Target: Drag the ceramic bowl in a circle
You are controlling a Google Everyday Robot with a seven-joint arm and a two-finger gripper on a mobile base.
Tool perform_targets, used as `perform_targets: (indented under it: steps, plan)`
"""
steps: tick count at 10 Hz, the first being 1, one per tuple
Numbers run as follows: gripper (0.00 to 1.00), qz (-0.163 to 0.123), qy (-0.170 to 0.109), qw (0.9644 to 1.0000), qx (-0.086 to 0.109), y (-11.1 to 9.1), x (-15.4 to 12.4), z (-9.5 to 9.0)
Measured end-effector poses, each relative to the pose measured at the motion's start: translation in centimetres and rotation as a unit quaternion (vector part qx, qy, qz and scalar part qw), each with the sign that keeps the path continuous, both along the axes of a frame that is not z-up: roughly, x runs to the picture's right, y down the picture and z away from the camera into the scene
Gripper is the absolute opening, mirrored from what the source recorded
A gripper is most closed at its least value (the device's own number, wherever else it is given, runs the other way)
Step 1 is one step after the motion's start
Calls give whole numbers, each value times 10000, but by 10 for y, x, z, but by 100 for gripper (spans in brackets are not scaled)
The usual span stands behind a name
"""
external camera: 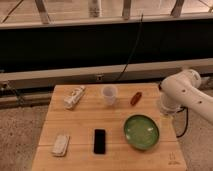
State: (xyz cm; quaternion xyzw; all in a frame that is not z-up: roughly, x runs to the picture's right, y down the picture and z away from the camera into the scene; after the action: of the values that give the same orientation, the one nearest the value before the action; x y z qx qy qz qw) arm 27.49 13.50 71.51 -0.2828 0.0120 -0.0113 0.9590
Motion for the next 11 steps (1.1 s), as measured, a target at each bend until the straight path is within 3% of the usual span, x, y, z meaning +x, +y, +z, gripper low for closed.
perform_targets:
  steps: [4,7,11]
  plan:
    - [80,-189,-124,9997,-40,12,-7,11]
    - [80,-333,-240,9991,-81,30,-18,36]
    - [80,-388,-335,9986,-128,40,-25,53]
